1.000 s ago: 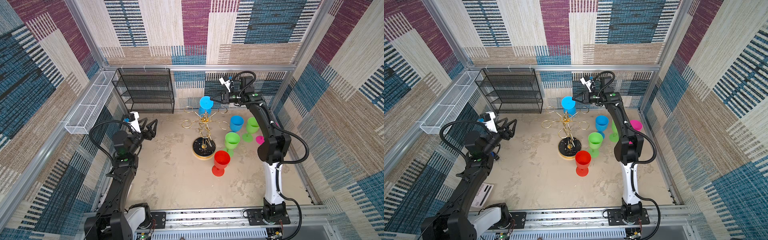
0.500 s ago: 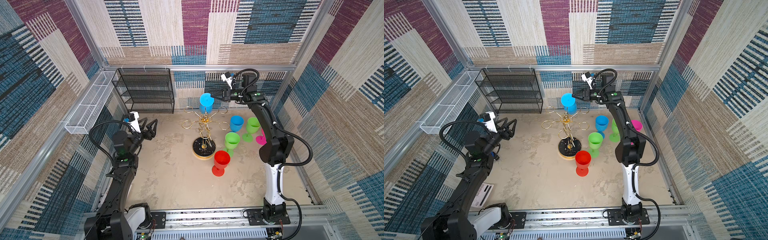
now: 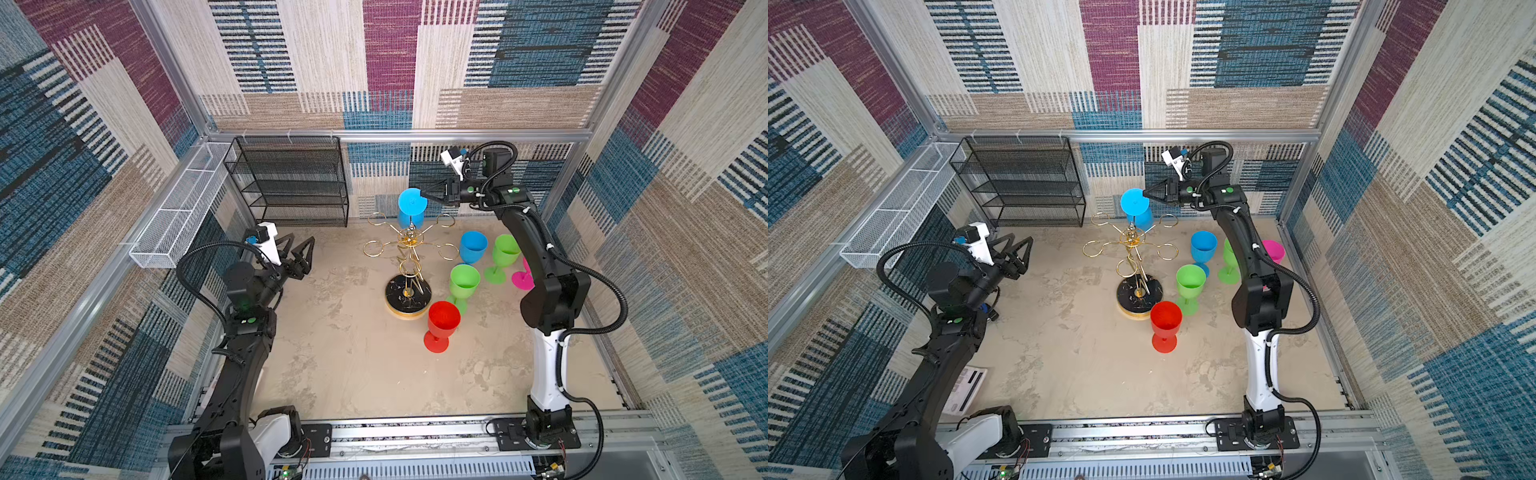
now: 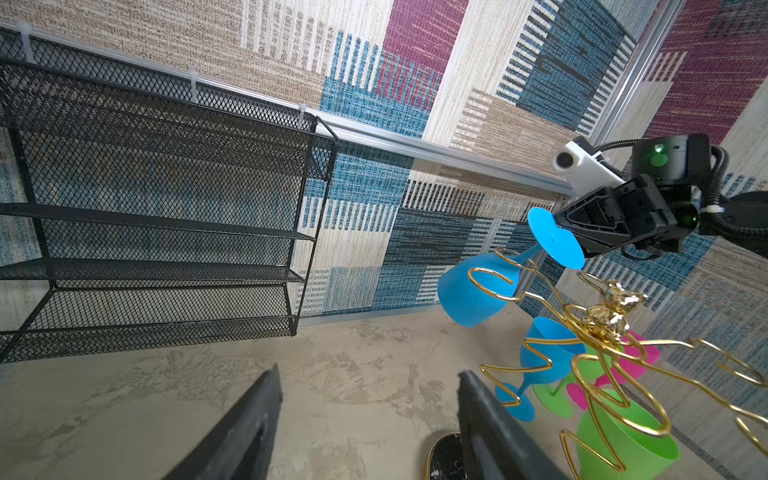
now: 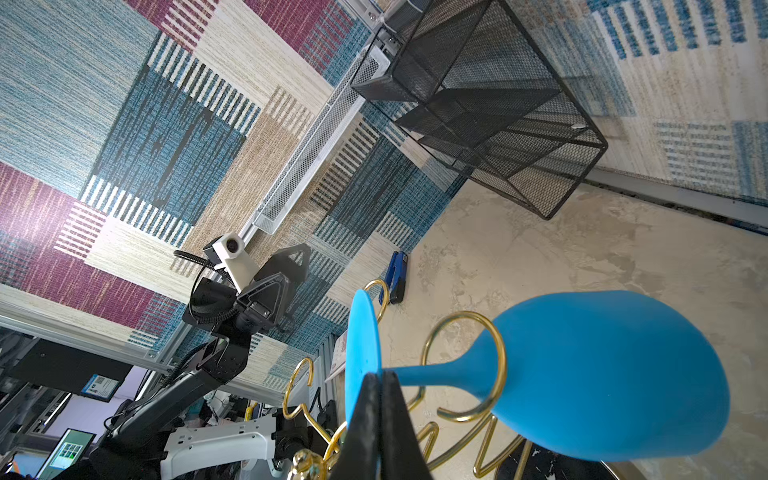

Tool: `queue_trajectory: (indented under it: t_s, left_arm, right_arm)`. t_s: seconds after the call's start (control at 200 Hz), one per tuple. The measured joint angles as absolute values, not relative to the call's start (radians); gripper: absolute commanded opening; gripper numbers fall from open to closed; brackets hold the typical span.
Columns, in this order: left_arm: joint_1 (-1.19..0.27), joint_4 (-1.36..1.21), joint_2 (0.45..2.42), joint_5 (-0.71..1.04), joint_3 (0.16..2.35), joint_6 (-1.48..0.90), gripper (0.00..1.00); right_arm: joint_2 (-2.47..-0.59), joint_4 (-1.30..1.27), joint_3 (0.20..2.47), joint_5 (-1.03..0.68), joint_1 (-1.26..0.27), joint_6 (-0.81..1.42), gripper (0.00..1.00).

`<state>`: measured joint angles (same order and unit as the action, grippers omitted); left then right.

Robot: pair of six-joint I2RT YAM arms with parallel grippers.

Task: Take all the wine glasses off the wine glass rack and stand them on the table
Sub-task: 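Lift the blue glass by its foot up off the rack hook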

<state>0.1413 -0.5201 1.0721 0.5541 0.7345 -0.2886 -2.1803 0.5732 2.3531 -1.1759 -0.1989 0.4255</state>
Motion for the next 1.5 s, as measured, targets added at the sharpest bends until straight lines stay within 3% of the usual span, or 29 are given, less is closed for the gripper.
queue_trajectory:
  t_s: [1.502]
  left_arm:
    - [0.141,-0.524,1.066,0.554,0.732,-0.289,0.69]
  right_arm:
    - [-2.081,0.67,2.216,-1.08,-0.184,0.35,0.0]
